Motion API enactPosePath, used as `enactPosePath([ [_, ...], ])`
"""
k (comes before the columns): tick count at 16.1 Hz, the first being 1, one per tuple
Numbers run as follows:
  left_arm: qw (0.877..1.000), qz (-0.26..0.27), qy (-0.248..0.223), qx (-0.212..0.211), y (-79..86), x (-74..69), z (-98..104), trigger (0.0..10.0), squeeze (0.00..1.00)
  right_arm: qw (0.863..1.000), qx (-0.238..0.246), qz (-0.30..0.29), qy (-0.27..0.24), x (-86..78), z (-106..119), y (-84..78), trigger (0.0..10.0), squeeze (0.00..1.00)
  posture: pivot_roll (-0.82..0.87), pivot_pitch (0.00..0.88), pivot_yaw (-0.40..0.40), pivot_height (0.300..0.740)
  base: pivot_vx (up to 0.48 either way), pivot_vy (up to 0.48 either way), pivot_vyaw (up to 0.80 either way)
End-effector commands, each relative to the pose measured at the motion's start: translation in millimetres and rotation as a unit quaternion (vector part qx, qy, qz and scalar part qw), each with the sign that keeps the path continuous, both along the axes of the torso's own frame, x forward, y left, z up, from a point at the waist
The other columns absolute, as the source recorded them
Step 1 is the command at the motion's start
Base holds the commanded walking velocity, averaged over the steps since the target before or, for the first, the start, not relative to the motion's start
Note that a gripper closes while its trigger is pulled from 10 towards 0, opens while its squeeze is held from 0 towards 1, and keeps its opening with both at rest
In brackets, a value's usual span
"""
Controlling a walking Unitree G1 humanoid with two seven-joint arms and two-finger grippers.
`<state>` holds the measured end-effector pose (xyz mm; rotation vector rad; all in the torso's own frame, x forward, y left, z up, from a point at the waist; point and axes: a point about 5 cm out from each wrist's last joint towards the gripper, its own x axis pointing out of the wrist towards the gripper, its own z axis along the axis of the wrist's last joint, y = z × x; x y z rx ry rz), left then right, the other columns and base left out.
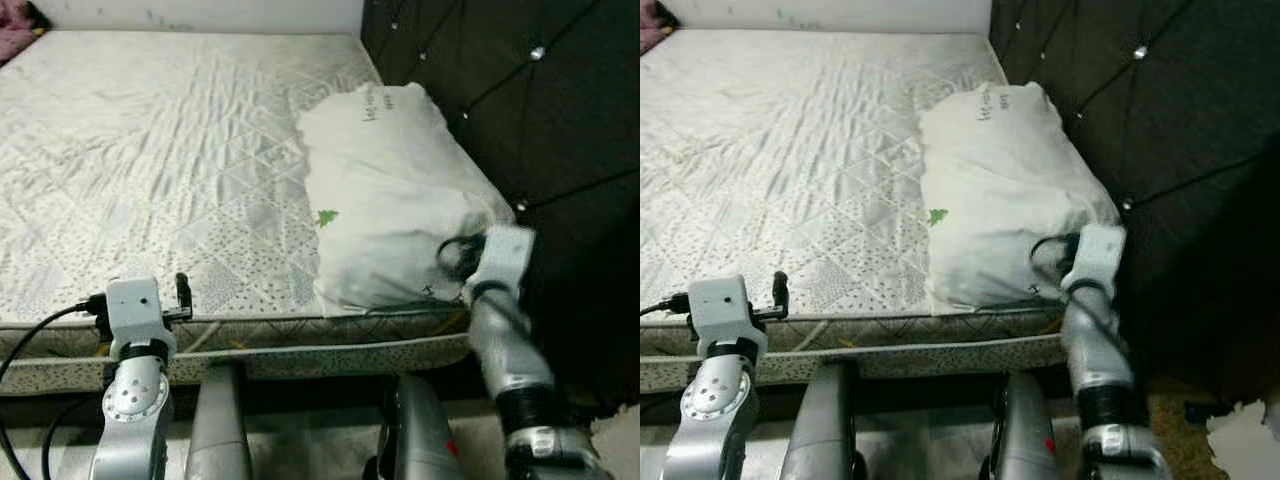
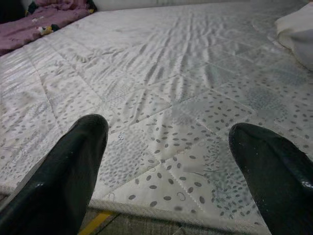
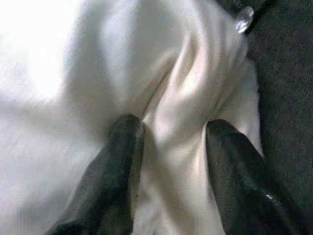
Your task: Clean up the room
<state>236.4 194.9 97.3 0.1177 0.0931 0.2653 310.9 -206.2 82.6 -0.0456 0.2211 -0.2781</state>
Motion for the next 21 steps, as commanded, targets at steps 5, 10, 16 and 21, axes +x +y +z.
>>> enactPosePath([
  [5, 0.999, -0.018, -0.04, 0.008, -5.8, 1.7, 14.1, 10.0, 0.0, 0.994, -0.018, 0.09, -0.064, -23.4, 15.5, 20.1, 10.0, 1.0, 0.16, 0.0, -0.037, 0.533, 0.0, 0.0, 0.0],
  [10, 0.997, -0.04, -0.051, 0.039, -10.3, -11.3, 7.9, 10.0, 0.0, 0.973, 0.064, 0.181, -0.13, -34.0, 36.5, 65.9, 10.0, 1.0, 0.14, 0.0, -0.034, 0.533, 0.0, 0.0, 0.0],
  [16, 0.997, -0.057, -0.016, 0.04, -11.2, -6.7, -13.6, 10.0, 0.0, 0.949, 0.03, 0.283, -0.133, -30.4, 43.5, 69.2, 10.0, 1.0, 0.12, 0.0, -0.045, 0.533, 0.0, 0.0, 0.0],
  [21, 0.997, -0.047, -0.063, -0.011, 4.6, 16.7, 4.5, 10.0, 0.0, 0.951, 0.022, 0.3, -0.066, -14.5, 24.7, 71.0, 10.0, 0.0, 0.12, 0.0, 0.006, 0.533, 0.0, 0.0, 0.0],
])
